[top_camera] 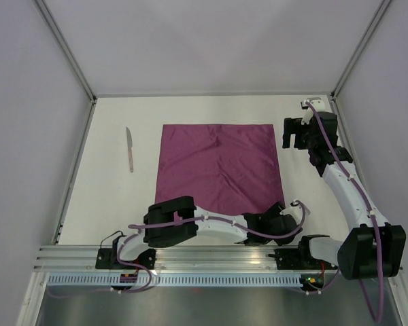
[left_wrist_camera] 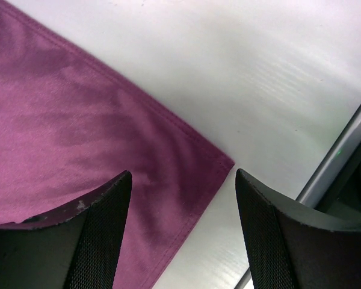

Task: Fold the napkin, place the utensils inside, and roll it up
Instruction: Fold the napkin

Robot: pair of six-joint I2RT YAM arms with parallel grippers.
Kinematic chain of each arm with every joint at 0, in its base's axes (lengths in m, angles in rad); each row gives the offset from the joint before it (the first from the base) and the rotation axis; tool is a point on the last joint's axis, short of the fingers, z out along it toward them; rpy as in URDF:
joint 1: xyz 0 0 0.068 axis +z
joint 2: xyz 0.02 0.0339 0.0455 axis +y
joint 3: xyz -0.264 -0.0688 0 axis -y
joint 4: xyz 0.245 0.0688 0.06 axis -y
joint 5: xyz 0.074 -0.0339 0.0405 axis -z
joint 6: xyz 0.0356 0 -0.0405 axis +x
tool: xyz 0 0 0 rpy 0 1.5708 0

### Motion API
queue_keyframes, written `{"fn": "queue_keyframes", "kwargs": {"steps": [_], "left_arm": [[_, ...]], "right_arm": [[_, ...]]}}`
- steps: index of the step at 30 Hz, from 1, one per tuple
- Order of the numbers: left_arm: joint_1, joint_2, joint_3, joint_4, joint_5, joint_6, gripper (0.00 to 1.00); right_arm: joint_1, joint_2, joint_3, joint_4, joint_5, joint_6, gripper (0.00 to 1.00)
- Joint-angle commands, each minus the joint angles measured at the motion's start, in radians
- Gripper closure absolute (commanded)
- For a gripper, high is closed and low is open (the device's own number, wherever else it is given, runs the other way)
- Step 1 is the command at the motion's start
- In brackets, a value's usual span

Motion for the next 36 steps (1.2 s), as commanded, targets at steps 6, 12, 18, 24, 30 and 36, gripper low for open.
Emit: {"fn": "queue_keyframes", "kwargs": {"steps": [6,12,18,24,30,36], "left_arm": [[-0.016,0.056,0.051,0.082,-0.036,0.067,0.29],[-0.016,0.07,0.044,0.082,-0.05,0.064,0.42],[-0.016,0.062,0.034,0.087,-0.057,0.067,0.75],[-0.016,0.006,0.014,0.093,-0.042,0.07,0.98],[0.007,-0.079,0.002,0.078,0.025,0.029,0.98],[0.133,-0.178,-0.064,0.056,0.183,-0.097,0.98]], "right_arm": [[-0.001,-0.01,0.037,-0.015,0.026,-0.007,0.02],[-0.001,-0.009,0.035,-0.015,0.02,-0.009,0.02],[-0.001,-0.004,0.035,-0.017,0.019,-0.012,0.02],[-0.001,-0.004,0.034,-0.015,0.022,-0.015,0.02],[-0.002,-0.003,0.032,-0.015,0.025,-0.018,0.02],[-0.002,-0.001,0.032,-0.014,0.022,-0.023,0.02]]}}
